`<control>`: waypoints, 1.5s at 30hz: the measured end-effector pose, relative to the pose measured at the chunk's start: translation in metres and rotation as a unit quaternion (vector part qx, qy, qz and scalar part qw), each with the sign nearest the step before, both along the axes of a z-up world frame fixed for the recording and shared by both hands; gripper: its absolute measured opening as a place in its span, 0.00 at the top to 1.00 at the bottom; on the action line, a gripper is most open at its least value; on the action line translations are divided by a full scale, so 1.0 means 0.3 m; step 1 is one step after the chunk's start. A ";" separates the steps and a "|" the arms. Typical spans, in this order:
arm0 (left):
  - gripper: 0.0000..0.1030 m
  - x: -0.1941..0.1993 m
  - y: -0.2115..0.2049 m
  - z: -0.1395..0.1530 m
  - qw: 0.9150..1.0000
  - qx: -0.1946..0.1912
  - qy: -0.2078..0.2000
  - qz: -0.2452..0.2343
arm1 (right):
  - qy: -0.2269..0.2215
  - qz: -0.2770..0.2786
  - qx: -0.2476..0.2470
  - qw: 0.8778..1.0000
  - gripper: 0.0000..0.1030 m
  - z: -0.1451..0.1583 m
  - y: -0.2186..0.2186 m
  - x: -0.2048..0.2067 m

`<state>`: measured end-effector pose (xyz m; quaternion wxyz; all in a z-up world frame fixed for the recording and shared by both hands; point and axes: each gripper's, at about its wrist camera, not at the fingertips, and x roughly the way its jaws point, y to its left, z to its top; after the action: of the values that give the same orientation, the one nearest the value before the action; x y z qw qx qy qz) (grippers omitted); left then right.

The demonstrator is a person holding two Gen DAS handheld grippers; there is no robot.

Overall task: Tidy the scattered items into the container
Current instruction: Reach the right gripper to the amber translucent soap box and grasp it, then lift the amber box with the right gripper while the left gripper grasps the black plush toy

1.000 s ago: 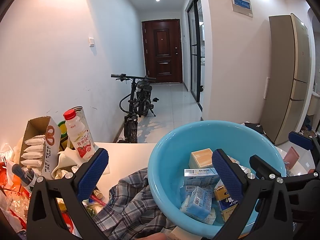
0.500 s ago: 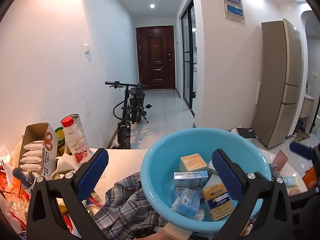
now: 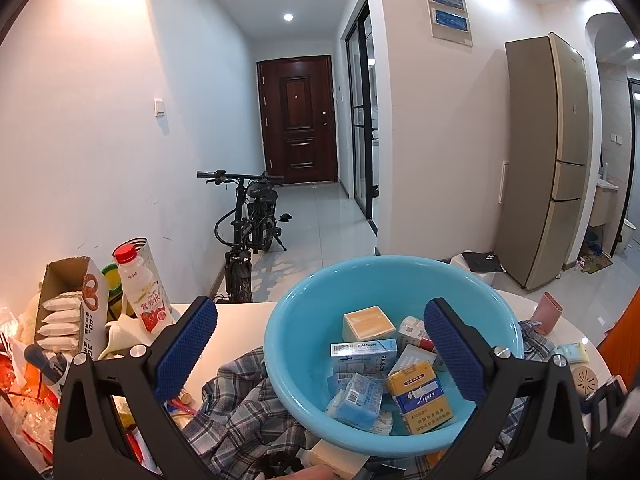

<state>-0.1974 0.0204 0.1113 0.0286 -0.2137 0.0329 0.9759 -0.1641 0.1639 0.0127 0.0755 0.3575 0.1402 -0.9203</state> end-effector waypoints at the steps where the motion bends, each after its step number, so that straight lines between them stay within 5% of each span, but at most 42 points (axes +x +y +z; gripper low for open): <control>1: 0.00 0.000 0.000 -0.001 1.000 0.000 -0.001 0.000 | -0.015 0.016 -0.019 1.000 0.00 -0.022 0.002 -0.003; 10: 0.00 -0.024 0.001 -0.014 1.000 -0.004 -0.009 0.007 | -0.062 0.049 -0.089 0.993 0.00 -0.185 0.025 -0.089; 19: 0.00 -0.048 0.030 -0.052 0.999 -0.020 -0.026 0.004 | -0.061 0.044 -0.070 0.995 0.02 -0.225 0.026 -0.120; 25: 0.00 -0.039 0.044 -0.051 0.999 -0.028 -0.023 -0.001 | -0.077 0.043 -0.066 0.994 0.35 -0.250 0.011 -0.129; 45: 0.00 -0.023 0.062 -0.045 0.999 -0.044 -0.015 0.000 | -0.027 0.017 -0.063 0.997 0.35 -0.187 0.046 -0.091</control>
<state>-0.2043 0.0390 0.0979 0.0199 -0.2289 0.0753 0.9703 -0.1914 0.1776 -0.0433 0.1179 0.3746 0.0857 -0.9157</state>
